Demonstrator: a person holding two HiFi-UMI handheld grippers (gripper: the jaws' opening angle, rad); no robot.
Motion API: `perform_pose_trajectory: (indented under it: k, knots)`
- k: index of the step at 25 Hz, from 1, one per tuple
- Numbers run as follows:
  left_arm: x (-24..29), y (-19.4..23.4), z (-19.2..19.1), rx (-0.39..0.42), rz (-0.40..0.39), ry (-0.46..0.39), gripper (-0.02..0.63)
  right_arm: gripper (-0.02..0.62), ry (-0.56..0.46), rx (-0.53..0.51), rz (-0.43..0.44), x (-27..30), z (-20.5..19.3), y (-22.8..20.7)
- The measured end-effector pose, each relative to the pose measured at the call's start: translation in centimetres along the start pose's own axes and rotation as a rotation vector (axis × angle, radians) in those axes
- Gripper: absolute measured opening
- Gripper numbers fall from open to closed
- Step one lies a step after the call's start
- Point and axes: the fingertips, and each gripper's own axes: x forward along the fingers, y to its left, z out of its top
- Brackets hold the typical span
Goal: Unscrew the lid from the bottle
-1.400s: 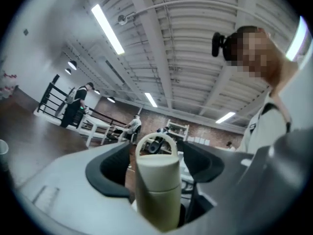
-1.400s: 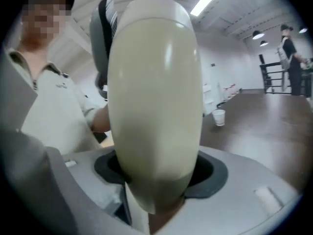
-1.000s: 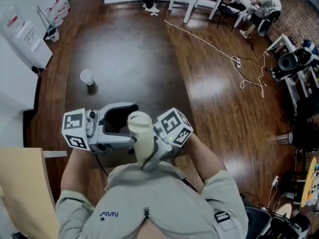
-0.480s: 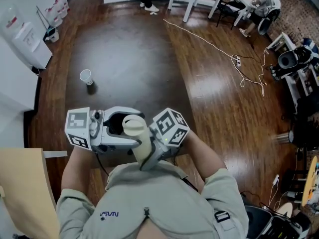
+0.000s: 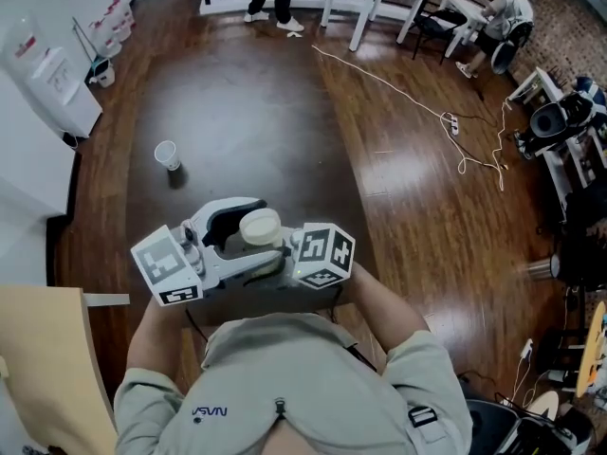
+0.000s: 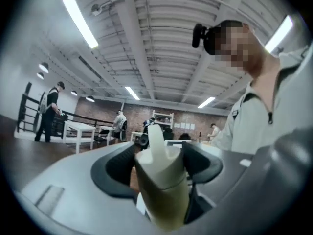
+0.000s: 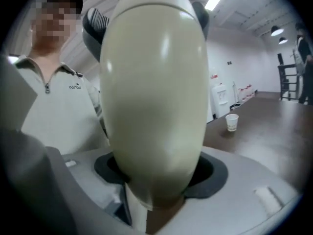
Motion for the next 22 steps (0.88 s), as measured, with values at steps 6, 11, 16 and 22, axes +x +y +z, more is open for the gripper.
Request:
perform_pose_trajectory:
  k: [6, 11, 16, 22]
  knots:
    - [0.5, 2.7, -2.2, 0.148, 0.323, 0.036, 0.310, 0.302, 0.022, 0.007, -0.504, -1.1, -1.7, -7.0]
    - [0.4, 4.4, -4.3, 0.084, 0.512, 0.031, 0.305, 0.302, 0.033, 0.045, -0.748, -1.7, -3.2, -9.8]
    - [0.0, 4.5, -5.1, 0.074, 0.522, 0.031, 0.305, 0.302, 0.042, 0.048, -0.744, -1.2, -3.8, -9.9]
    - [0.3, 3.3, -4.4, 0.050, 0.388, 0.050, 0.304, 0.302, 0.057, 0.022, -0.608, -0.6, -3.7, -8.5]
